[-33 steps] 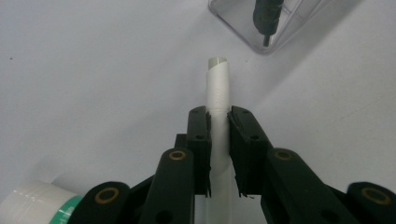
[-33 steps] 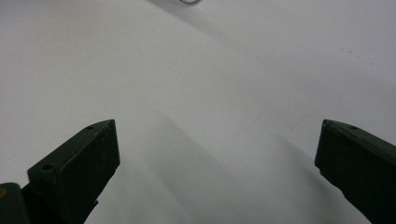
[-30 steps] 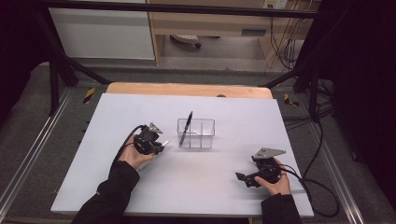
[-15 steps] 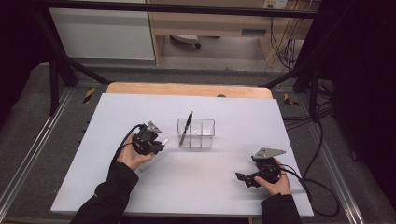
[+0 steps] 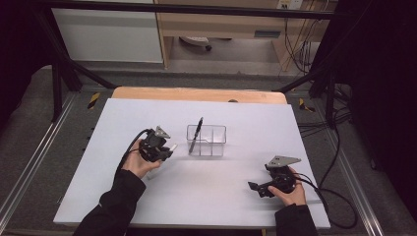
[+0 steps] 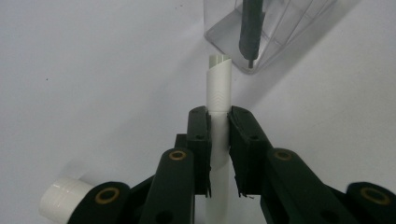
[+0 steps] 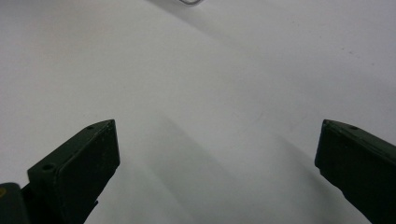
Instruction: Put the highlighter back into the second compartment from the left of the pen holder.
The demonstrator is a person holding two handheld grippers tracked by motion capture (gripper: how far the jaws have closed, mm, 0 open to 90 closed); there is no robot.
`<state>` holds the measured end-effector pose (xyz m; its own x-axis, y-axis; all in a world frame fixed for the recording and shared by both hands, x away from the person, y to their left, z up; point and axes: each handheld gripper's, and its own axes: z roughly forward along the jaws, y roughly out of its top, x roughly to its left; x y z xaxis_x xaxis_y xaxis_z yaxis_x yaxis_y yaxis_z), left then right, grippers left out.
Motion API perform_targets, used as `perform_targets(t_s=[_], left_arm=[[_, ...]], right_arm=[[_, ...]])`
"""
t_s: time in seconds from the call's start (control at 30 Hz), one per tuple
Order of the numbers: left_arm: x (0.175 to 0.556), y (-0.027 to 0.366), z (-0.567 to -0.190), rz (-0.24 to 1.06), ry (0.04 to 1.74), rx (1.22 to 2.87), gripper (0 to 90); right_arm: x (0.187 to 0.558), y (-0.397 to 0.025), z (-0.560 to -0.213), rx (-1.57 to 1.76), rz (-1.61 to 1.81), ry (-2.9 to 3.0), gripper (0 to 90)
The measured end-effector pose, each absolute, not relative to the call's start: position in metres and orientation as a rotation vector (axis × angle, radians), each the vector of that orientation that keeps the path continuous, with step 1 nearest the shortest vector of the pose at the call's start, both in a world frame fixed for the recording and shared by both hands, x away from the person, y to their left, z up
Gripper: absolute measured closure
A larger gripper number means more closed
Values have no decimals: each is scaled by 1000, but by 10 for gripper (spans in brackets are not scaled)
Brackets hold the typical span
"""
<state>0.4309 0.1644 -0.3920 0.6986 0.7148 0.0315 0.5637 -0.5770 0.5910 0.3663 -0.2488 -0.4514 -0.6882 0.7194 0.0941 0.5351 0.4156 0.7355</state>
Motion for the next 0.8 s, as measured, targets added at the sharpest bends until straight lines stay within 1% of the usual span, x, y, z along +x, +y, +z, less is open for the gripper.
perform_targets(t_s=[0.27, 0.43, 0.67, 0.8], left_arm=[[428, 170, -383, 374, 973, 2343, 779], [430, 167, -385, 367, 972, 2351, 779], [442, 155, -408, 309, 995, 2439, 779], [449, 152, -421, 302, 1017, 2484, 779]], right_arm=[[366, -249, -451, 1103, 1138, 2435, 5], [367, -248, -452, 1100, 1136, 2435, 5], [366, -249, -452, 1098, 1131, 2441, 5], [366, -249, -452, 1097, 1134, 2440, 5]])
